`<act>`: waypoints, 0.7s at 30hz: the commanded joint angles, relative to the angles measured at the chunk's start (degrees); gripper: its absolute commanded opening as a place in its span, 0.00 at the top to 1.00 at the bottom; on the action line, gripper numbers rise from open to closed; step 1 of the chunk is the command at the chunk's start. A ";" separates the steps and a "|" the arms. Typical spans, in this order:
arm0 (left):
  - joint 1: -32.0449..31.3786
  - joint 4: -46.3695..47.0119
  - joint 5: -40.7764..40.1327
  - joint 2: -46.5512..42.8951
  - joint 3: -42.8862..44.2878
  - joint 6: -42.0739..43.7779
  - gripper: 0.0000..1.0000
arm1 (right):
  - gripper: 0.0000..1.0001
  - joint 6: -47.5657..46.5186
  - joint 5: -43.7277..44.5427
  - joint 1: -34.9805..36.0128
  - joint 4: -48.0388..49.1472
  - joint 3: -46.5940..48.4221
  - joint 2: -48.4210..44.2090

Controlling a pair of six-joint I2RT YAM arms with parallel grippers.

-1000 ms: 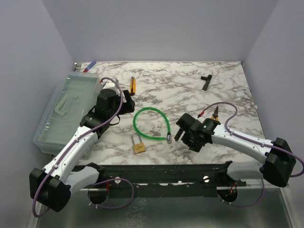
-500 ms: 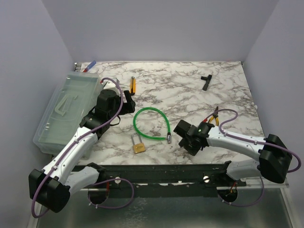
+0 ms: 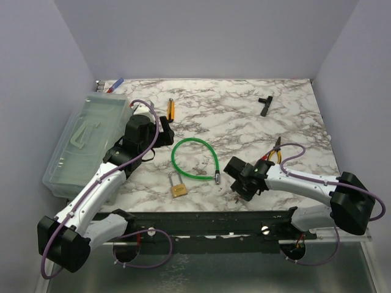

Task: Unlock with the key

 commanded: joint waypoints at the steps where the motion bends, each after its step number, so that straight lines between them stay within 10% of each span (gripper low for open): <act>1: -0.43 0.60 -1.60 -0.20 -0.58 0.59 0.16 | 0.57 0.78 -0.30 0.43 3.12 -0.44 0.88; 21: -0.47 0.60 -2.84 -1.10 -0.84 0.73 0.16 | 0.55 3.58 -4.10 3.83 6.65 -1.41 3.15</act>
